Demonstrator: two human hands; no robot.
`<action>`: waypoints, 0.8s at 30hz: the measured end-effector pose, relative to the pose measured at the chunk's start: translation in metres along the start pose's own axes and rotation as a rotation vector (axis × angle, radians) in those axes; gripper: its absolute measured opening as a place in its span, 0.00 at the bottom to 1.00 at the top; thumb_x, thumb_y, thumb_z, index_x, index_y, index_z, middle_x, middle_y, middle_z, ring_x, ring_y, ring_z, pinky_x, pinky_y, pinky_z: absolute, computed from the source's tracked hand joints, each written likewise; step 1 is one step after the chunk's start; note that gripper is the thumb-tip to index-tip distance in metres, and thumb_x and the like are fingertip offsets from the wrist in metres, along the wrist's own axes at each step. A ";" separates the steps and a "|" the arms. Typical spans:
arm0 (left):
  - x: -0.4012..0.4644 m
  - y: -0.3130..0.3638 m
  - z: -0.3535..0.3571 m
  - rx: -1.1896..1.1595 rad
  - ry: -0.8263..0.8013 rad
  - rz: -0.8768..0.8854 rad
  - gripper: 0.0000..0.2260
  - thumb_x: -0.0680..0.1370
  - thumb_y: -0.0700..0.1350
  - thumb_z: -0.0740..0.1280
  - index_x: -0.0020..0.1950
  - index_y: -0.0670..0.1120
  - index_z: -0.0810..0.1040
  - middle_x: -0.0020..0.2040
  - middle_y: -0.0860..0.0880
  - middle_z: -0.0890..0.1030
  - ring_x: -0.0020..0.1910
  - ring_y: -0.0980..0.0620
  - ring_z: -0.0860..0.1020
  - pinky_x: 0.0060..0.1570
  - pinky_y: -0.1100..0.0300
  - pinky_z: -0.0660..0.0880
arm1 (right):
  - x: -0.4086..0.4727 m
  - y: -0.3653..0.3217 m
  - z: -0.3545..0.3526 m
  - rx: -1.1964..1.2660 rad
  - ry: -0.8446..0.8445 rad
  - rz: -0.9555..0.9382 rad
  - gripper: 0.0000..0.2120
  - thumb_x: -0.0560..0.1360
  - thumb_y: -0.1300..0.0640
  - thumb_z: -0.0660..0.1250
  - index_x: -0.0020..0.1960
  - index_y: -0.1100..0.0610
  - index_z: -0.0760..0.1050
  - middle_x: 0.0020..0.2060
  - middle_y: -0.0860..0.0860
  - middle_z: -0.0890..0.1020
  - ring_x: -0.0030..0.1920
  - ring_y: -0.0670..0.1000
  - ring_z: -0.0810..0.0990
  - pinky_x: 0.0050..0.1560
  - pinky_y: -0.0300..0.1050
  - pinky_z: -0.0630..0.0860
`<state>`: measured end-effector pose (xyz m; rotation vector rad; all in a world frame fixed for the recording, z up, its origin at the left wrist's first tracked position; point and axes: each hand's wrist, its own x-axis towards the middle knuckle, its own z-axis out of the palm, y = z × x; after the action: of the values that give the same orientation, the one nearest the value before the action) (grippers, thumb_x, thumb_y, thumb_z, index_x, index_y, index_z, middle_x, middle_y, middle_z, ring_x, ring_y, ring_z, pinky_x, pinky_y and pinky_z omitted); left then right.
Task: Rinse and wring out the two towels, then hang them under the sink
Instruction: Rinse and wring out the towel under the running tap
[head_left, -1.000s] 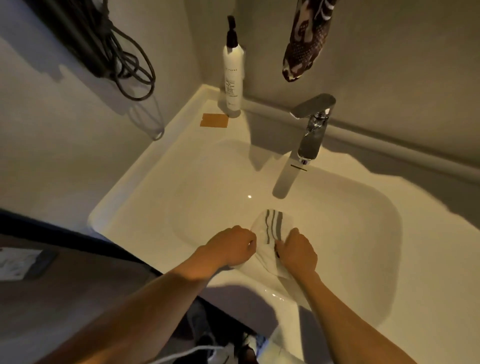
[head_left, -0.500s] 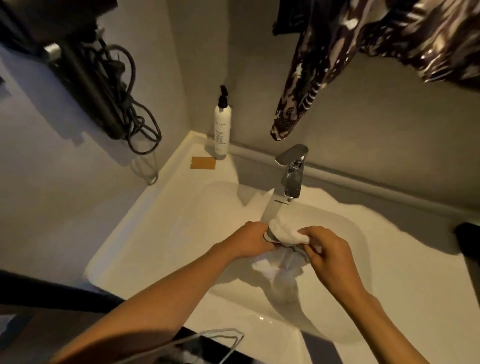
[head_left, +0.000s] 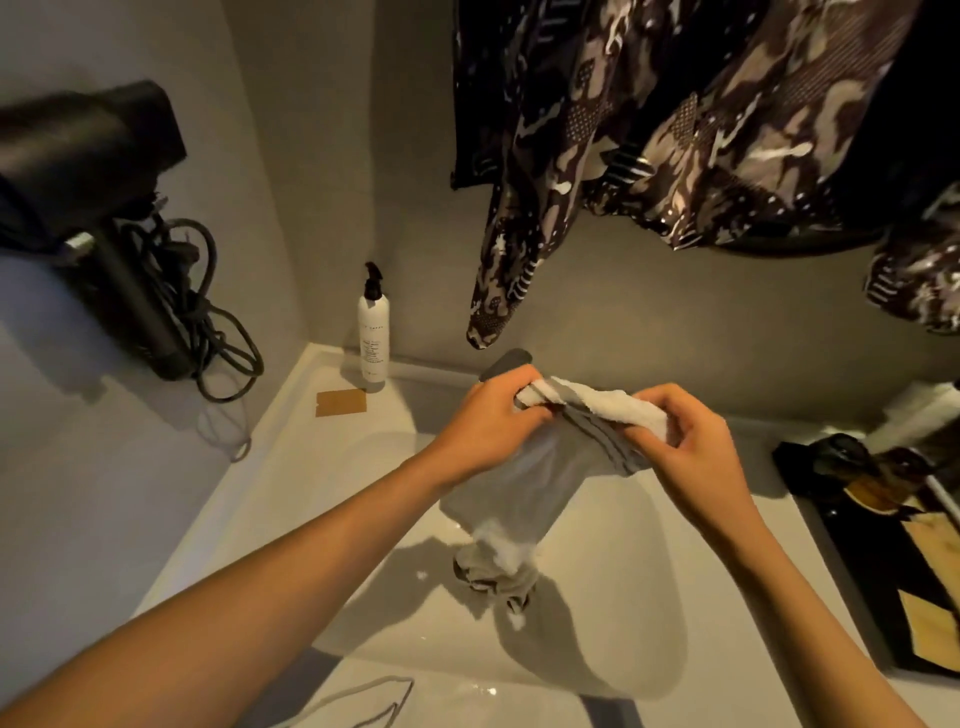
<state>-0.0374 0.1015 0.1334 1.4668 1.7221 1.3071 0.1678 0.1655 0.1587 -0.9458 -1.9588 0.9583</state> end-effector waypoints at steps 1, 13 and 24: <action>0.003 0.006 0.002 -0.025 0.004 -0.004 0.02 0.77 0.41 0.69 0.46 0.44 0.77 0.38 0.51 0.78 0.37 0.57 0.72 0.38 0.63 0.70 | -0.001 0.005 0.002 0.076 -0.076 0.027 0.13 0.70 0.64 0.75 0.51 0.52 0.77 0.43 0.45 0.82 0.42 0.48 0.80 0.40 0.38 0.77; -0.058 -0.040 0.073 -0.347 0.386 -0.952 0.08 0.79 0.47 0.64 0.57 0.46 0.74 0.48 0.46 0.77 0.45 0.48 0.76 0.46 0.56 0.71 | -0.025 0.095 0.099 0.535 -0.073 0.797 0.11 0.74 0.57 0.71 0.56 0.56 0.79 0.49 0.56 0.85 0.50 0.56 0.84 0.54 0.56 0.82; -0.045 -0.088 0.118 -1.249 0.445 -1.033 0.31 0.76 0.67 0.63 0.64 0.43 0.81 0.57 0.38 0.85 0.58 0.39 0.82 0.64 0.44 0.75 | -0.034 0.107 0.067 -0.003 -0.463 0.573 0.08 0.76 0.61 0.63 0.53 0.52 0.73 0.51 0.56 0.83 0.43 0.51 0.80 0.46 0.48 0.79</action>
<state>0.0373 0.1030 -0.0013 -0.3985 1.0718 1.5529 0.1574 0.1647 0.0281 -1.4281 -2.0910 1.6123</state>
